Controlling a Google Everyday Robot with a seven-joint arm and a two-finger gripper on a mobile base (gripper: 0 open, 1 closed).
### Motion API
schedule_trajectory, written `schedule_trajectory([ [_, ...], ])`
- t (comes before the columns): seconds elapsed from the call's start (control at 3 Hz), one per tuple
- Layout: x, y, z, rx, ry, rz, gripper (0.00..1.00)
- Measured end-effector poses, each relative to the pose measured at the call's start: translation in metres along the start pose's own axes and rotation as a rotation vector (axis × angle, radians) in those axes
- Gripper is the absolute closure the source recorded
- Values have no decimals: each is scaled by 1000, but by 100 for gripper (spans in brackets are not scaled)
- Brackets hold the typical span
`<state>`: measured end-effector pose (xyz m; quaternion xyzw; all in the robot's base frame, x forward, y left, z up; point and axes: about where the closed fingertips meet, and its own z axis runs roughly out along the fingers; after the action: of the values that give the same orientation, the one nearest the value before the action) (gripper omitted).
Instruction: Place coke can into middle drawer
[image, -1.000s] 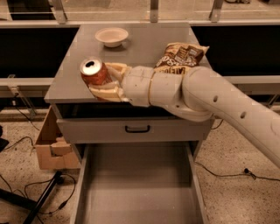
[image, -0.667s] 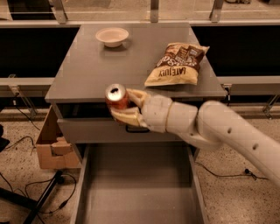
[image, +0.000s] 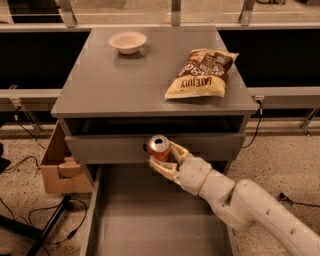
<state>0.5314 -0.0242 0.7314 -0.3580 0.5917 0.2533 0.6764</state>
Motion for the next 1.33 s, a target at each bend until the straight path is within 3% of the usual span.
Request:
schedule_trajectory([
  [0.33, 38, -4, -18, 125, -9, 43, 100],
  [1.0, 57, -4, -12, 130, 2, 82, 100],
  [1.33, 98, 6, -3, 83, 93, 95, 100],
])
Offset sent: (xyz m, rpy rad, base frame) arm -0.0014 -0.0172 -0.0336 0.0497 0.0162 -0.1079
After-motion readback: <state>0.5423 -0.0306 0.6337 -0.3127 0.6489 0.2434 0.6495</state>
